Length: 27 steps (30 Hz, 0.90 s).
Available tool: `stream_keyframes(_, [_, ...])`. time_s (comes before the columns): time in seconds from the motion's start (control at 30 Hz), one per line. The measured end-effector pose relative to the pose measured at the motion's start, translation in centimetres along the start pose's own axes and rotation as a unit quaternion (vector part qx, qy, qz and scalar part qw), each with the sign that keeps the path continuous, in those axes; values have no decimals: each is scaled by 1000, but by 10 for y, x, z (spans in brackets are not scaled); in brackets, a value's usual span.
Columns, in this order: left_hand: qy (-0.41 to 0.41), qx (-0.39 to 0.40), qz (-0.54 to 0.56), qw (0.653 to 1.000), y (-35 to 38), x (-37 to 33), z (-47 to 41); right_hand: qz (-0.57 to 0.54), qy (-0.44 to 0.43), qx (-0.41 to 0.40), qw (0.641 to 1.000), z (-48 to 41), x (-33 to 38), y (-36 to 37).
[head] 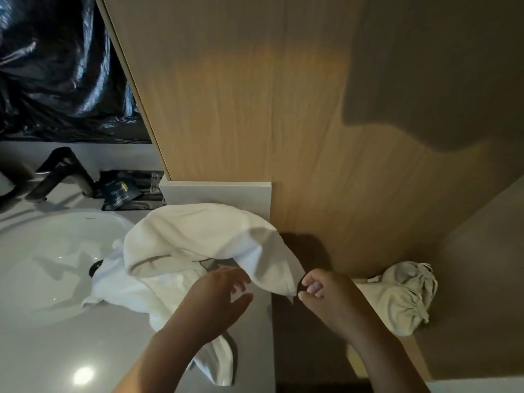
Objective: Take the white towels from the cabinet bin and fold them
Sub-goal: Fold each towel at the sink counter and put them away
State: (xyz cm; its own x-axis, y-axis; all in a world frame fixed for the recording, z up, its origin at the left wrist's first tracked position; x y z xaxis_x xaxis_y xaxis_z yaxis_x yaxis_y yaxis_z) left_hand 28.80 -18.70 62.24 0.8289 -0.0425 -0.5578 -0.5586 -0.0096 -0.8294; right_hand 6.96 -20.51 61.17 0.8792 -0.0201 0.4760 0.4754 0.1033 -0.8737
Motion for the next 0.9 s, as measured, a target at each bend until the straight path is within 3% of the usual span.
stream_keyframes(0.47, [12, 16, 38, 999, -50, 89, -41, -53, 59, 16, 997, -39, 78, 49])
stream_keyframes(0.73, [13, -154, 20, 988, -88, 132, -52, -36, 32, -10, 999, -70, 112, 65])
stream_keyframes(0.9, [-4, -160, -6, 987, -87, 160, -52, -14, 27, -1, 1000, -88, 122, 70])
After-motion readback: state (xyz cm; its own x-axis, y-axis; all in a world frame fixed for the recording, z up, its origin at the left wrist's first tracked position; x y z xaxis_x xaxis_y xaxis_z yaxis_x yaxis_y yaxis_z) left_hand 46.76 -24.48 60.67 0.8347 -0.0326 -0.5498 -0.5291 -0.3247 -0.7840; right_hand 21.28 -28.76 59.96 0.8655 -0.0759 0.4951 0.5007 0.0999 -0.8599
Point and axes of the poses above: each hand's wrist, its own z-axis away from the middle knuckle, its own y-axis out of the palm, x = y × z, the point moved 3 cm from there along -z, towards the middle knuckle, and after that the axes turned 10 degrees about -x, right-handed, at the moved point
